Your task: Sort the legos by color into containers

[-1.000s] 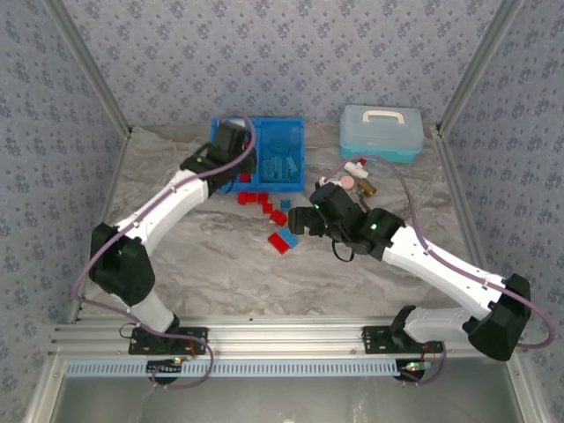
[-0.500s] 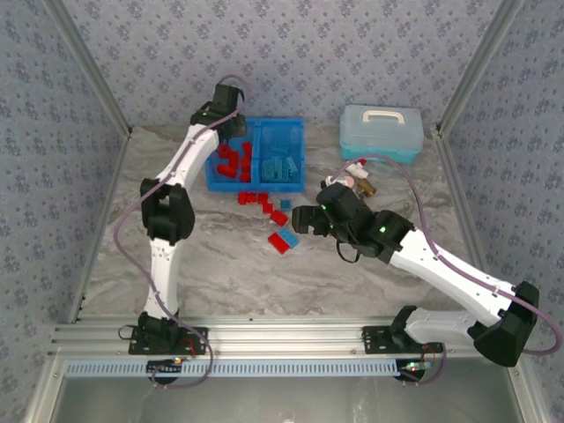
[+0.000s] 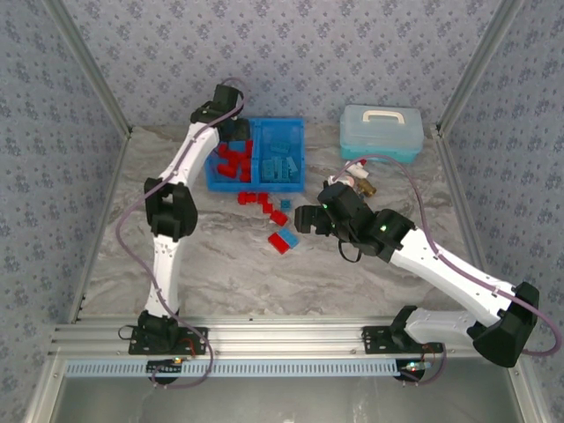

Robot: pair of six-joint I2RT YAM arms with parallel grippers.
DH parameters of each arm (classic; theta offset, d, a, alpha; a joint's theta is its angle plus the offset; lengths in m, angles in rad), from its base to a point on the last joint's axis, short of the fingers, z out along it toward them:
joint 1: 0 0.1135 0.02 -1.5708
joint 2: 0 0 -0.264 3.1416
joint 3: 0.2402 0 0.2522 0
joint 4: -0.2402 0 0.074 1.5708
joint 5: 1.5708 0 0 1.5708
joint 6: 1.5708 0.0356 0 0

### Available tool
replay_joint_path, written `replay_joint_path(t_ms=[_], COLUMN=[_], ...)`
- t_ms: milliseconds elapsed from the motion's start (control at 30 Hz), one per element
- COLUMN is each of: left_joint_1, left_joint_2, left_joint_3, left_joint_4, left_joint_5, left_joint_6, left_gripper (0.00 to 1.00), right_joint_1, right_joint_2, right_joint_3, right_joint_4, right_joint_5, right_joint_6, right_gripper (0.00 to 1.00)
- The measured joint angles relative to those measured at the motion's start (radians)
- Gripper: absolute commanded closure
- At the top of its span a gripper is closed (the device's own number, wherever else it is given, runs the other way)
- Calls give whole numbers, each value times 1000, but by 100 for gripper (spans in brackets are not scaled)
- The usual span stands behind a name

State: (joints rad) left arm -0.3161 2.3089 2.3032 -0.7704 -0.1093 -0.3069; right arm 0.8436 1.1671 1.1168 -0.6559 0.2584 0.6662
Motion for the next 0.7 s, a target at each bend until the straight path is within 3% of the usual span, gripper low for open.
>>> replay_joint_path(t_ms=[300,400,533,700], left_joint_1=[-67,-97,-118,-118], left_joint_2=[-716,-873,-892,-778], left_joint_3=[-745,-958,-1161,-1245], left_joint_4=[190,259,314,365], left_joint_5=[44,51,78,86], left_joint_6=[-61,-69,-79,-79], left_gripper=[45,46,47,49], right_joint_1=[0,0,0,0], right_joint_2=[-9,-6,12,27], right_joint_3=[-34,-39,-39,-39], right_joint_4=[16,26,40,43], right_joint_5=[0,-2,-11,-16], right_joint_6=[11,15,19,19], right_gripper=[1,0,0,0])
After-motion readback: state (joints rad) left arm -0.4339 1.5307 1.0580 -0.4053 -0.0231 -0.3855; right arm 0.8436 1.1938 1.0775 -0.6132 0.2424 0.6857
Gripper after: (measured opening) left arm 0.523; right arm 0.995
